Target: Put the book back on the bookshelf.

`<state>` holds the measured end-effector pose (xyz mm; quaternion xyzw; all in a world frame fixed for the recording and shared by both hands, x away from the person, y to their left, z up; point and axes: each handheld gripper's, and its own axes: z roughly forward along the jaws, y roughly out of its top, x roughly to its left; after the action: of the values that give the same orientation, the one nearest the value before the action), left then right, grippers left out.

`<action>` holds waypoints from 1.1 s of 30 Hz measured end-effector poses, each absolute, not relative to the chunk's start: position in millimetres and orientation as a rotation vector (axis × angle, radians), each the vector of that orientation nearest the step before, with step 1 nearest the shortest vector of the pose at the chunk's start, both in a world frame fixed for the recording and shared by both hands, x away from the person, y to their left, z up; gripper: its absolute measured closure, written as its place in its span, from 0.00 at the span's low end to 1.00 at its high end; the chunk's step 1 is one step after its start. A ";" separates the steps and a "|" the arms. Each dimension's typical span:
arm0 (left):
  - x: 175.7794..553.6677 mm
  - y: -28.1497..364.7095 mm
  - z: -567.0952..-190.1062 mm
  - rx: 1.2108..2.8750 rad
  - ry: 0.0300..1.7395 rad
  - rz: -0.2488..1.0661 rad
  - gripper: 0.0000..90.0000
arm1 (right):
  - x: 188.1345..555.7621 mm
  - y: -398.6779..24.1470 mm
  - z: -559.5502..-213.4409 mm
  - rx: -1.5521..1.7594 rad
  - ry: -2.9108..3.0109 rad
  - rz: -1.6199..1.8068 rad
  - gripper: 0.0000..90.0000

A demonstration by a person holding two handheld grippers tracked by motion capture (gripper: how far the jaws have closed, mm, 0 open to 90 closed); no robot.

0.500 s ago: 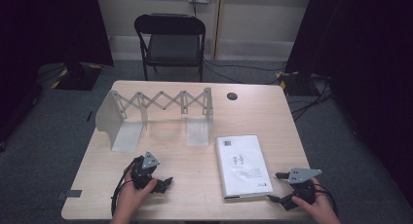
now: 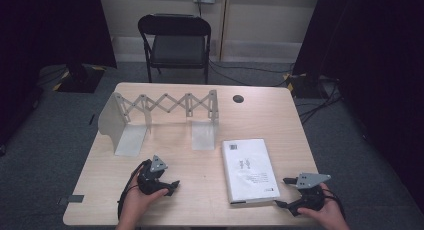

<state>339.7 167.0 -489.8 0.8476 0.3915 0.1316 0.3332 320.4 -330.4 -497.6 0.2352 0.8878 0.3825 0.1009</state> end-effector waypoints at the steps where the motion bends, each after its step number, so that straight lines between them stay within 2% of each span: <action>1: 339.2 164.5 -488.2 2.228 1.032 0.333 0.19 | 320.1 -329.8 -496.9 0.694 2.626 1.123 0.17; 8: 333.3 140.5 -477.7 2.262 0.921 0.272 0.18 | 315.2 -322.1 -493.4 0.660 2.663 1.101 0.23; 17: 326.5 111.6 -469.5 2.304 0.817 0.220 0.19 | 318.9 -311.2 -492.9 0.695 2.659 1.117 0.26; 19: 326.5 108.5 -469.6 2.310 0.804 0.222 0.19 | 319.4 -310.3 -492.5 0.713 2.654 1.125 0.31; 25: 324.7 98.8 -467.0 2.317 0.768 0.195 0.20 | 319.3 -308.3 -492.7 0.742 2.626 1.122 0.33; 31: 323.6 89.5 -467.3 2.339 0.739 0.170 0.20 | 318.3 -298.9 -490.4 0.696 2.658 1.113 0.44; 33: 323.8 84.9 -469.1 2.349 0.724 0.162 0.20 | 317.6 -297.8 -489.5 0.689 2.657 1.105 0.44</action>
<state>323.8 84.9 -469.1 0.8993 0.2771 0.0621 0.3325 317.6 -297.8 -489.5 0.2319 0.8943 0.3717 0.0910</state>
